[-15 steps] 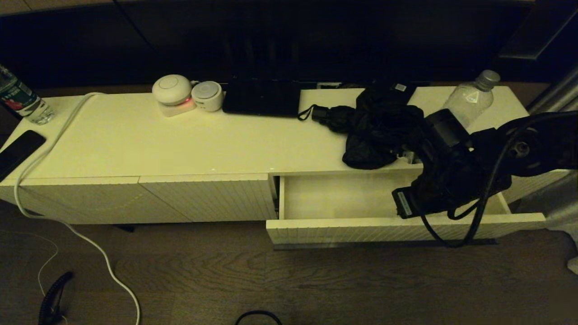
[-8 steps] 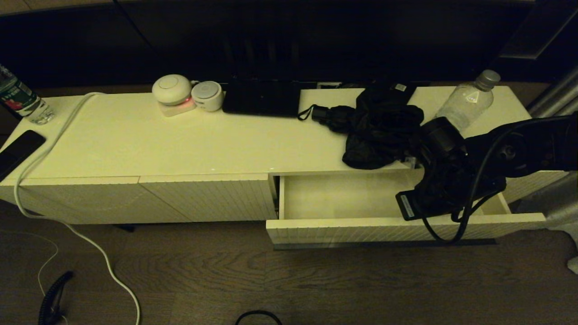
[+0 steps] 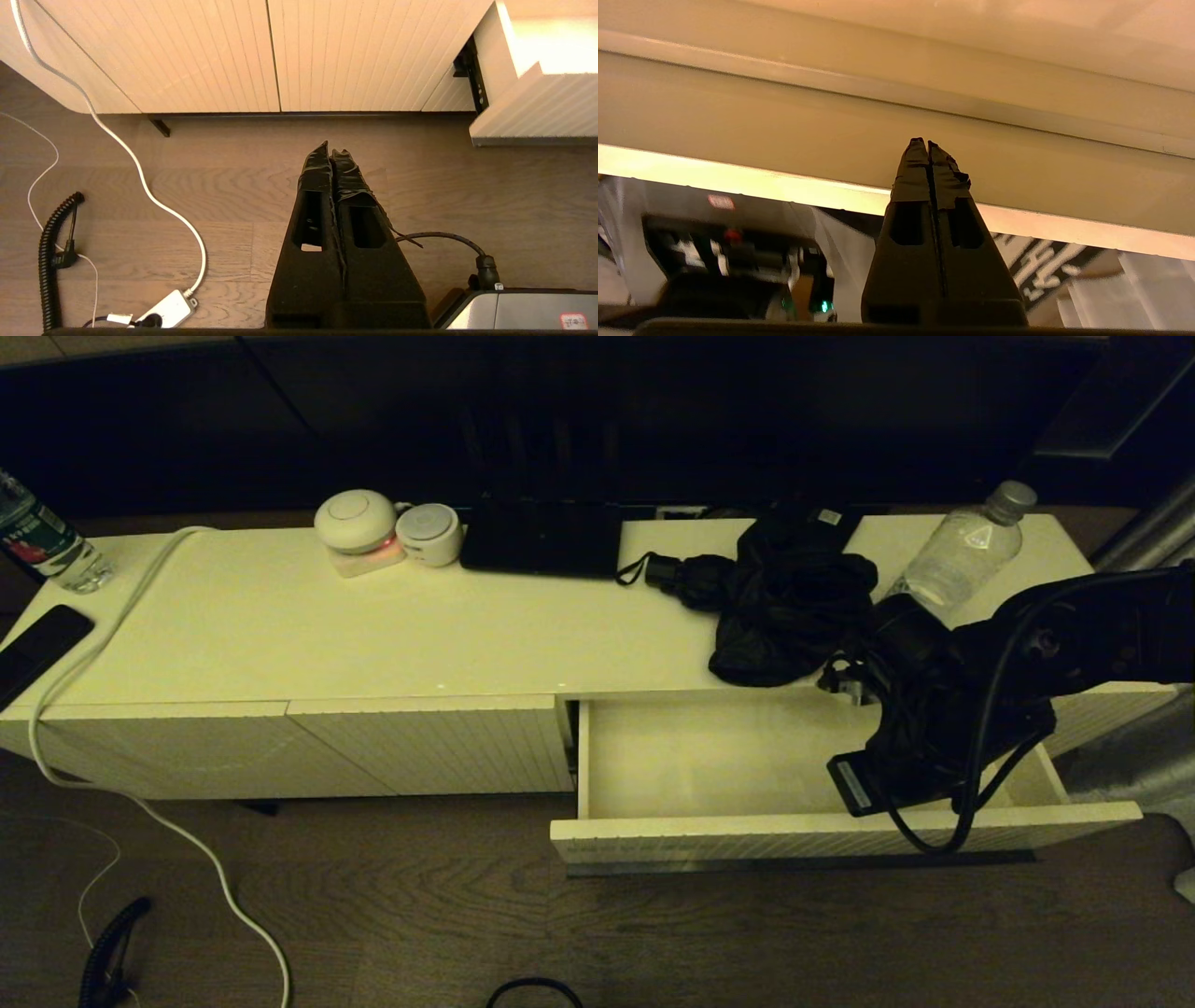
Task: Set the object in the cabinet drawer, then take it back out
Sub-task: Open the drawer
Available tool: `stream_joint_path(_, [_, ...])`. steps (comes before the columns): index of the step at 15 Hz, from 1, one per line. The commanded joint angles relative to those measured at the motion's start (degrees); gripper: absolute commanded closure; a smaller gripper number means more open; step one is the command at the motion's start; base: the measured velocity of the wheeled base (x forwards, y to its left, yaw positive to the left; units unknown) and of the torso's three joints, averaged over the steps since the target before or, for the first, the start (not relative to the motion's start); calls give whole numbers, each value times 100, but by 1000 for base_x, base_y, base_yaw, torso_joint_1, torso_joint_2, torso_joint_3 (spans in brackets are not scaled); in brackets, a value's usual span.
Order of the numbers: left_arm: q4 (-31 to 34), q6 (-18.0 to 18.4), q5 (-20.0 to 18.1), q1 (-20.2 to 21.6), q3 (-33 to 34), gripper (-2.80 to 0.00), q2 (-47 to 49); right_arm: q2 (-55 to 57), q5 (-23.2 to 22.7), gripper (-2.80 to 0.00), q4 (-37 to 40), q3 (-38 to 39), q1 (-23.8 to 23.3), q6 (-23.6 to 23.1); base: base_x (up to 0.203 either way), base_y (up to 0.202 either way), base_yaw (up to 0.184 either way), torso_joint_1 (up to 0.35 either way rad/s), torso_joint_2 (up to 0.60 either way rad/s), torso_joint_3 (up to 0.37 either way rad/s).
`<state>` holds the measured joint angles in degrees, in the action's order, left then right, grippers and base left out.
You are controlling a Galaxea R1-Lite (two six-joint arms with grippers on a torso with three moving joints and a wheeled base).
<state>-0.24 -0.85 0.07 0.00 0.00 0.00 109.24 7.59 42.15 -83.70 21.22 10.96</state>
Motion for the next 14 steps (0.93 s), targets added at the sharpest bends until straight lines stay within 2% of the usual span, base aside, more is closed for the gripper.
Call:
stream_joint_path(1, [-2,-3,1,0,9,0,-9,58,-21,0,218,86,75,20,0,0,0,0,0,0])
stream_joint_path(3, [-2,-3,1,0,1,0,-9,71,-30,0,367,115,129,58,0,0,0,0,0,0])
stream_joint_path(5, [-2,-3,1,0,9,0,-9,71,-37,0,679,113,265,322,0,0,0,0,0,0])
stream_joint_path(14, [-2,-3,1,0,8,0,-1,-8,-445,0,1403,324,409,370,0,0,0,0,0,0])
